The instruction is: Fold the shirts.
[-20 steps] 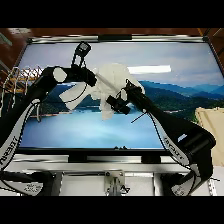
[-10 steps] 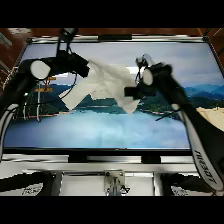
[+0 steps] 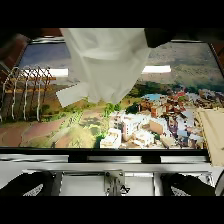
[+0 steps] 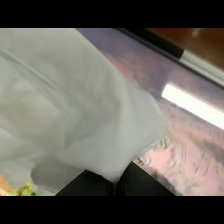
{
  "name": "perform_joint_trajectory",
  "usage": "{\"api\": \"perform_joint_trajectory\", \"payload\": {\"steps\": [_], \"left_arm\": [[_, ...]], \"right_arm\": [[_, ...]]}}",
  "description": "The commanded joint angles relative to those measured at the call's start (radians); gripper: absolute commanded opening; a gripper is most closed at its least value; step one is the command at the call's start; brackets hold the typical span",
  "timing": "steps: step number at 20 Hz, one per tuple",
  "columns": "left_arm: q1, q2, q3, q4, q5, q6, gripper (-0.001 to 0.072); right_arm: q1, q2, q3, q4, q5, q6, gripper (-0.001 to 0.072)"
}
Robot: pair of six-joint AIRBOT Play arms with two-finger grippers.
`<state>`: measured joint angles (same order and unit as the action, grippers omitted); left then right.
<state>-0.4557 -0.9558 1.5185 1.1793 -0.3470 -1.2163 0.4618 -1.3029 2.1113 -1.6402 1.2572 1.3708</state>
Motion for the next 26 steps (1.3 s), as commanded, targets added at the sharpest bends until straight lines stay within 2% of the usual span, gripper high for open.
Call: {"api": "perform_joint_trajectory", "payload": {"steps": [1, 3, 5, 6, 8, 10, 17, 18, 20, 21, 24, 26], "left_arm": [[-0.008, 0.084, -0.001, -0.008, -0.047, -0.013, 0.0048], [-0.007, 0.056, -0.002, 0.003, -0.261, -0.017, 0.0048], [-0.007, 0.000, -0.033, 0.072, -0.468, -0.097, 0.0048], [-0.007, -0.023, -0.064, 0.116, -0.520, -0.127, 0.0048], [-0.007, -0.064, -0.154, 0.194, -0.532, -0.193, 0.0048], [-0.008, -0.115, -0.249, 0.200, -0.521, -0.231, 0.0049], [-0.018, -0.269, -0.480, 0.190, -0.533, -0.236, 0.0058], [-0.018, -0.272, -0.483, 0.190, -0.540, -0.224, 0.0145], [-0.018, -0.271, -0.480, 0.190, -0.541, -0.151, 0.0562], [-0.017, -0.271, -0.477, 0.191, -0.540, -0.106, 0.0688], [-0.003, -0.272, -0.457, 0.191, -0.500, 0.021, 0.0686], [0.018, -0.279, -0.439, 0.189, -0.409, 0.035, 0.0678]], "right_arm": [[0.015, 0.031, 0.045, 0.042, 0.050, -0.053, 0.0088], [0.015, 0.031, -0.014, 0.077, 0.161, -0.064, 0.0088], [0.015, 0.029, -0.128, 0.117, 0.262, -0.058, 0.0090], [0.015, 0.024, -0.185, 0.125, 0.300, -0.051, 0.0090], [0.015, -0.003, -0.290, 0.120, 0.345, -0.028, 0.0090], [0.015, -0.047, -0.352, 0.122, 0.344, -0.011, 0.0090], [0.018, -0.172, -0.377, 0.124, 0.363, -0.035, 0.0090], [0.018, -0.172, -0.377, 0.124, 0.363, -0.044, 0.0090], [0.023, -0.172, -0.377, 0.122, 0.377, -0.050, 0.0090], [0.027, -0.172, -0.377, 0.115, 0.391, -0.056, 0.0090], [0.057, -0.172, -0.377, 0.111, 0.404, -0.062, 0.0090], [0.086, -0.172, -0.377, 0.108, 0.403, -0.067, 0.0090]]}}
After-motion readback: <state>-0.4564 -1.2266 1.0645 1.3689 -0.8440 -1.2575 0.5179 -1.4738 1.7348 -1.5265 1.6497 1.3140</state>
